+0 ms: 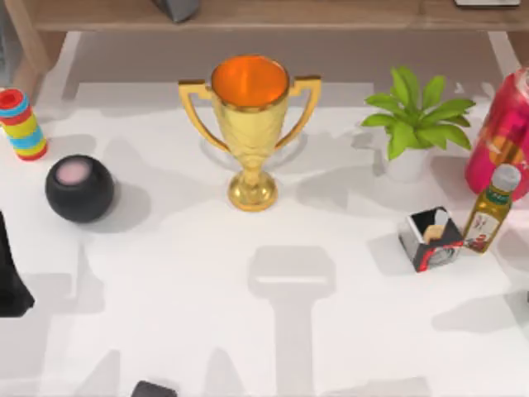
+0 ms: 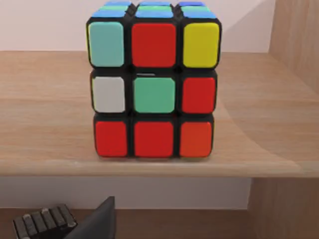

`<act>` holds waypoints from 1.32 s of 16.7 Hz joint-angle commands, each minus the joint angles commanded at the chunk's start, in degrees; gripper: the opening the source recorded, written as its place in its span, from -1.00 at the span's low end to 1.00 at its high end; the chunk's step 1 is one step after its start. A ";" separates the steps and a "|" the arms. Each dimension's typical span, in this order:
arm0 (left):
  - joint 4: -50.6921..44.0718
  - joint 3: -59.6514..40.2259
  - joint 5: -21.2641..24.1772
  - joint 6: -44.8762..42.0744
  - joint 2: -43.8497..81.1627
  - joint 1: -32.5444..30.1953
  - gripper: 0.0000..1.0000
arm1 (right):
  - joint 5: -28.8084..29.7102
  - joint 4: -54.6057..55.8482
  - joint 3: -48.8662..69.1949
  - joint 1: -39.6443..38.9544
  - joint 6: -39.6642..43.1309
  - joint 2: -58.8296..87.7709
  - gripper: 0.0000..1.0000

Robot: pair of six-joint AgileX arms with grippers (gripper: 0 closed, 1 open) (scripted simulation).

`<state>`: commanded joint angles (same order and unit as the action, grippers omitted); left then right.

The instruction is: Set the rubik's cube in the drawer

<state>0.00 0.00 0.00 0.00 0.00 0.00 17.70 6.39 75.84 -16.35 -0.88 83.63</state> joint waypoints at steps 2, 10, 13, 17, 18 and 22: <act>0.00 0.00 0.00 0.00 0.00 0.00 1.00 | 1.38 0.65 5.97 -1.26 -0.04 6.19 1.00; 0.00 0.00 0.00 0.00 0.00 0.00 1.00 | 2.65 1.31 11.57 -2.25 -0.07 11.93 1.00; 0.00 0.00 0.00 0.00 0.00 0.00 1.00 | 2.25 1.00 13.66 -2.01 -0.06 13.57 1.00; 0.00 0.00 0.00 0.00 0.00 0.00 1.00 | 1.41 -0.05 20.32 -1.07 -0.04 19.17 1.00; 0.00 0.00 0.00 0.00 0.00 0.00 1.00 | 1.08 -0.40 22.13 -0.73 -0.03 20.62 1.00; 0.00 0.00 0.00 0.00 0.00 0.00 1.00 | 0.16 -1.40 27.40 0.26 -0.01 24.86 1.00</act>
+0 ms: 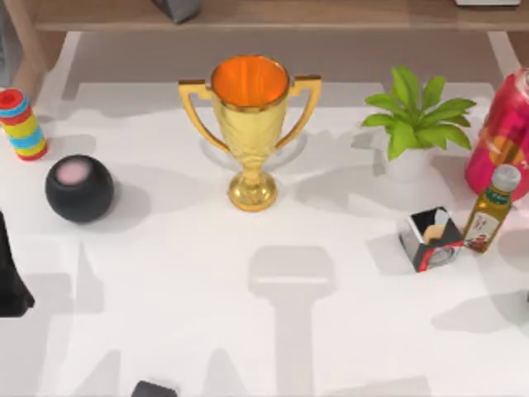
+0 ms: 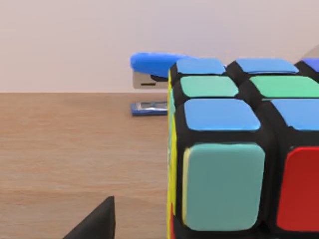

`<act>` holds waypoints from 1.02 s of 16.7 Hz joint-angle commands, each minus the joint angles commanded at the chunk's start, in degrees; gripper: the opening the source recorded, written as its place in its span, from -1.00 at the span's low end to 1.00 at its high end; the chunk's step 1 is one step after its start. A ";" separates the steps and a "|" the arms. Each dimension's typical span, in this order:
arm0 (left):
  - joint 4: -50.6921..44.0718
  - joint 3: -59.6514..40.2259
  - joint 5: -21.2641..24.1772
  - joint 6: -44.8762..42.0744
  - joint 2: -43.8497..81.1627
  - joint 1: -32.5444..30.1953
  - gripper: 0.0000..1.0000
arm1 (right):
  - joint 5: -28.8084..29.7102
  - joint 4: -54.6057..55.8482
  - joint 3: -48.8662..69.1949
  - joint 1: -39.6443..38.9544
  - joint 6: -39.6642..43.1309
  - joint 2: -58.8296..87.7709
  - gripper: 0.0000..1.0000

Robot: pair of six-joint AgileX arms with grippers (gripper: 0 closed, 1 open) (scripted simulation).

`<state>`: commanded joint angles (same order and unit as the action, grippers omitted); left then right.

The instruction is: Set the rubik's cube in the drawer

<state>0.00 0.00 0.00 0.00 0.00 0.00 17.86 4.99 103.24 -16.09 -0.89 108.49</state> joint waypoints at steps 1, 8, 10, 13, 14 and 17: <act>0.00 0.00 0.00 0.00 0.00 0.00 1.00 | -0.05 -0.06 0.30 0.06 0.00 0.26 1.00; 0.00 0.00 0.00 0.00 0.00 0.00 1.00 | -0.05 -0.06 0.30 0.06 0.00 0.26 0.40; 0.00 0.00 0.00 0.00 0.00 0.00 1.00 | -0.05 -0.06 0.30 0.06 0.00 0.26 0.10; 0.00 0.00 0.00 0.00 0.00 0.00 1.00 | -0.05 -0.06 0.30 0.06 0.00 0.26 -0.36; 0.00 0.00 0.00 0.00 0.00 0.00 1.00 | -0.05 -0.06 0.30 0.06 0.00 0.26 -0.51; 0.00 0.00 0.00 0.00 0.00 0.00 1.00 | -0.05 -0.06 0.30 0.06 0.00 0.26 -0.96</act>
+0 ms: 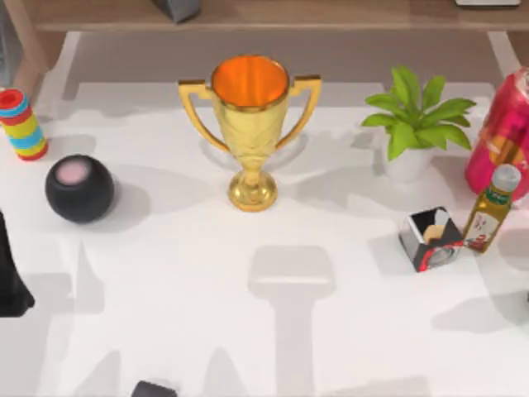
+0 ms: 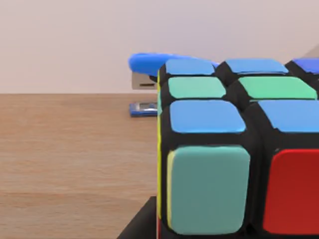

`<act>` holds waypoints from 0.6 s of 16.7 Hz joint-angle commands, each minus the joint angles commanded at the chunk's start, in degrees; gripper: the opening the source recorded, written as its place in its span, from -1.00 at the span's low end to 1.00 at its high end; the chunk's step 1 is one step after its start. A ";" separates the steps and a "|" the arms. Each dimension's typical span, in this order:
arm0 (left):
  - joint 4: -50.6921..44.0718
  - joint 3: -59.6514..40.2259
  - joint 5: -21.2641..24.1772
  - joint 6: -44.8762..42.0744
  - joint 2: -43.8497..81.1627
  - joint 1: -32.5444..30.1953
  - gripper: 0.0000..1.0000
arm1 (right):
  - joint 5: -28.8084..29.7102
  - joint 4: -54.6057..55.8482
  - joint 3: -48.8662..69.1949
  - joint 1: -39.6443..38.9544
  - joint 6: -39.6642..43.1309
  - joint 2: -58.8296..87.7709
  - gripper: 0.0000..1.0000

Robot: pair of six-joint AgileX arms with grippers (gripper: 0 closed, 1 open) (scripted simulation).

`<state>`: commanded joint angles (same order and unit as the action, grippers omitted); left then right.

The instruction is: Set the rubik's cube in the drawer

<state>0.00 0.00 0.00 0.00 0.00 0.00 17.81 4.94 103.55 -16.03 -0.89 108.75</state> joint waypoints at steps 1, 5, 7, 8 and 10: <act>0.00 0.00 0.00 0.00 0.00 0.00 1.00 | 0.00 0.00 0.00 0.00 0.00 0.00 -1.00; 0.00 0.00 0.00 0.00 0.00 0.00 1.00 | 0.00 0.00 0.00 0.00 0.00 0.00 -1.00; 0.00 0.00 0.00 0.00 0.00 0.00 1.00 | 0.00 0.00 0.00 0.00 0.00 0.00 -1.00; 0.00 0.00 0.00 0.00 0.00 0.00 1.00 | 0.00 0.00 0.00 0.00 0.00 0.00 -1.00; 0.00 0.00 0.00 0.00 0.00 0.00 1.00 | 0.02 -0.19 0.02 -0.21 -0.10 -0.29 -1.00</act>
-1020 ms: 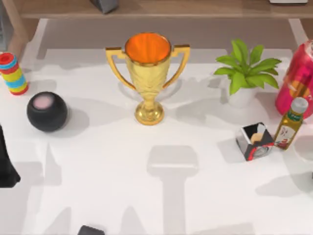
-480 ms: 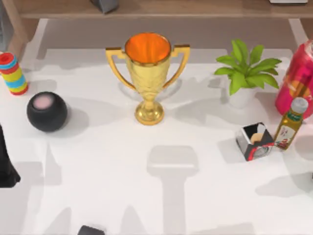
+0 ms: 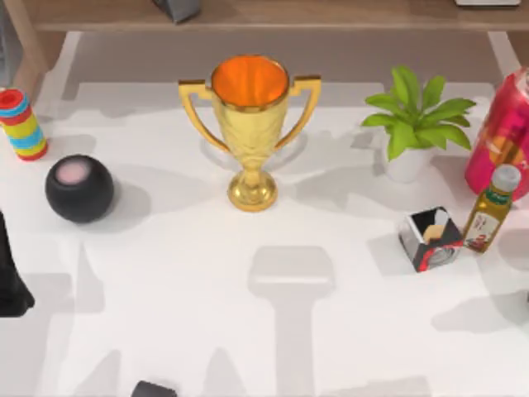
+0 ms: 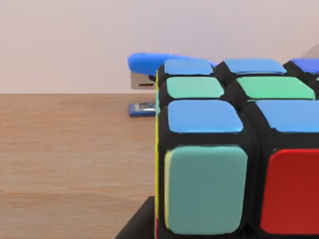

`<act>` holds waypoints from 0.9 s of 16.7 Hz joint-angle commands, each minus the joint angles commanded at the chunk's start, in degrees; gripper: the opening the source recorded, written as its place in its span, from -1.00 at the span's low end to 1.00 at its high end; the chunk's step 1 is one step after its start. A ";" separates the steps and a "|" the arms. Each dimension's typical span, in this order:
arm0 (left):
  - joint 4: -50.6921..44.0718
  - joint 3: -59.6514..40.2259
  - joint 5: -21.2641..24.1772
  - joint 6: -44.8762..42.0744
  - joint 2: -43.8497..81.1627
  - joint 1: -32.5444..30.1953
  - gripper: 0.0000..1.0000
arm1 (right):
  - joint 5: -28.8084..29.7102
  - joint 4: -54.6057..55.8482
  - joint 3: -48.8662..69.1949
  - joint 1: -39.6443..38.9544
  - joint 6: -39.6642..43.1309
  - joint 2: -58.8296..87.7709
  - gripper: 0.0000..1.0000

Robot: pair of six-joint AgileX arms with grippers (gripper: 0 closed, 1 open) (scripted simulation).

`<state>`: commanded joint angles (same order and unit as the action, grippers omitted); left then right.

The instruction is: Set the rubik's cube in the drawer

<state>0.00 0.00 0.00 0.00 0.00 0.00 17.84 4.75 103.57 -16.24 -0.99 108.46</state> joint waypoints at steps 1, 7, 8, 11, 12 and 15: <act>0.00 0.00 0.00 0.00 0.00 0.00 1.00 | 0.13 -0.66 -0.07 -0.14 0.00 -0.71 -1.00; 0.00 0.00 0.00 0.00 0.00 0.00 1.00 | 0.71 -3.32 -0.21 -0.77 -0.02 -3.50 -1.00; 0.00 0.00 0.00 0.00 0.00 0.00 1.00 | 0.65 -3.21 -0.09 -0.49 -0.10 -3.30 -1.00; 0.00 0.00 0.00 0.00 0.00 0.00 1.00 | 0.82 -4.91 1.48 0.21 -0.70 -3.84 -1.00; 0.00 0.00 0.00 0.00 0.00 0.00 1.00 | 0.97 -6.65 3.02 0.96 -1.25 -4.32 -1.00; 0.00 0.00 0.00 0.00 0.00 0.00 1.00 | 1.57 -14.97 9.90 4.56 -3.44 -6.01 -1.00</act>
<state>0.00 0.00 0.00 0.00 0.00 0.00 19.40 -10.23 113.46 -11.68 -4.43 102.45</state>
